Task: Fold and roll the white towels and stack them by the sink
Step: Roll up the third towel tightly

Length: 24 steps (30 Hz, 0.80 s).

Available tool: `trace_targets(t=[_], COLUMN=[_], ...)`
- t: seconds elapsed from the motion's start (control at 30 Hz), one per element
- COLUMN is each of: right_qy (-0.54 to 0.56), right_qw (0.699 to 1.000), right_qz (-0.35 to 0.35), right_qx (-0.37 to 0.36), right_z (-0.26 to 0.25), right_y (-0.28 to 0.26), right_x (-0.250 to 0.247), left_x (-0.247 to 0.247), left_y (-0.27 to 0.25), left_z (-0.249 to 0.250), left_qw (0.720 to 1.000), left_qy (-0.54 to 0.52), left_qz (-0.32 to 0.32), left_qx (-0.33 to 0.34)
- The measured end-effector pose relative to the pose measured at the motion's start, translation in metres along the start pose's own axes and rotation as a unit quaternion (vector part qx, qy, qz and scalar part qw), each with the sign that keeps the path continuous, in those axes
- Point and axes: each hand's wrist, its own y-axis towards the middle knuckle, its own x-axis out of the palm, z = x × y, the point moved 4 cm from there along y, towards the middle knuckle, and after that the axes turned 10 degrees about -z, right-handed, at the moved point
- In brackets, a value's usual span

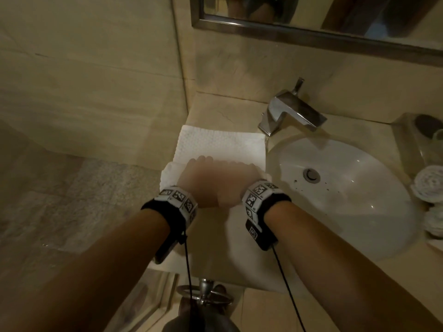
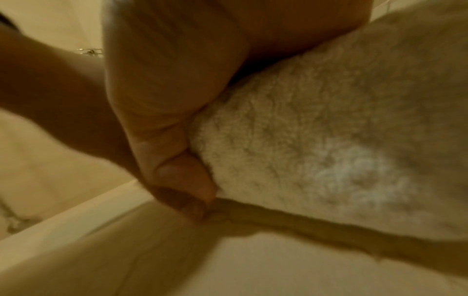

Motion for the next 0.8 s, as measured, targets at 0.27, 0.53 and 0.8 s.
trace_targets(t=[0.27, 0.53, 0.8], right_qy=[-0.075, -0.024, -0.058], right_qw=[0.99, 0.999, 0.989], right_qz=[0.12, 0.042, 0.134], right_qx=[0.017, 0.009, -0.004], right_z=[-0.005, 0.005, 0.005], right_y=[-0.013, 0.014, -0.009], right_x=[0.019, -0.007, 0.015], left_x=[-0.008, -0.01, -0.017], left_y=[0.016, 0.005, 0.021], left_z=[-0.003, 0.007, 0.001], left_qw=[0.998, 0.997, 0.997], left_qy=[-0.016, 0.015, 0.014], left_qz=[-0.057, 0.035, -0.064], left_qx=[-0.009, -0.068, -0.037])
